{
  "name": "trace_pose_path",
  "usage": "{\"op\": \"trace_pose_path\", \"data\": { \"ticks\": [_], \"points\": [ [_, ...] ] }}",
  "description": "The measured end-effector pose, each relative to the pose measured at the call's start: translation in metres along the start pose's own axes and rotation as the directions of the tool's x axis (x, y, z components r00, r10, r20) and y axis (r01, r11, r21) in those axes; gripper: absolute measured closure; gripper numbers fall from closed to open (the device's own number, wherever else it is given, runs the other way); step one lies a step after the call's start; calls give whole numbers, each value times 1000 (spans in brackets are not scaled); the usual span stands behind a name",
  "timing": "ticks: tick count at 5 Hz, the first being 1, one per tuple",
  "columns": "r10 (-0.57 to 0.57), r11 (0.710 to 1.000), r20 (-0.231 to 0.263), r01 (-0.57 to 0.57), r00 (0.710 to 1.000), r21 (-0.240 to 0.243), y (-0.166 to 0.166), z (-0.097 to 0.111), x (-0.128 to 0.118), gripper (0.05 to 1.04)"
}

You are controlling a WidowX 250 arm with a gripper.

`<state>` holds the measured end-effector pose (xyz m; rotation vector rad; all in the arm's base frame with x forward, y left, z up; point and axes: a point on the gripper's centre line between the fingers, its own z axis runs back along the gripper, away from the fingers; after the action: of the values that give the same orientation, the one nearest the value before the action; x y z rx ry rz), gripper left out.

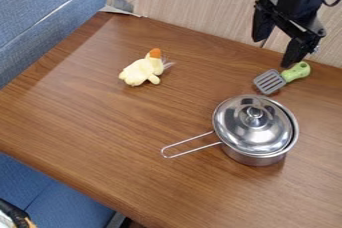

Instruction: Take the silver lid off the silver pan and put it above the yellow duck

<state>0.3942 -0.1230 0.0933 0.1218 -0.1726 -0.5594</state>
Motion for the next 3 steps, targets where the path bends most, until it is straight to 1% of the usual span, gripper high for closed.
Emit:
{"op": "trace_pose_path", "data": {
  "ticks": [1, 2, 3],
  "points": [
    [10, 1000, 1, -10, 1000, -5, -3, 5, -4, 83],
    [7, 1000, 10, -7, 1000, 3, -14, 22, -13, 83],
    [23, 1000, 6, -23, 1000, -7, -22, 31, -33, 83]
  ]
}}
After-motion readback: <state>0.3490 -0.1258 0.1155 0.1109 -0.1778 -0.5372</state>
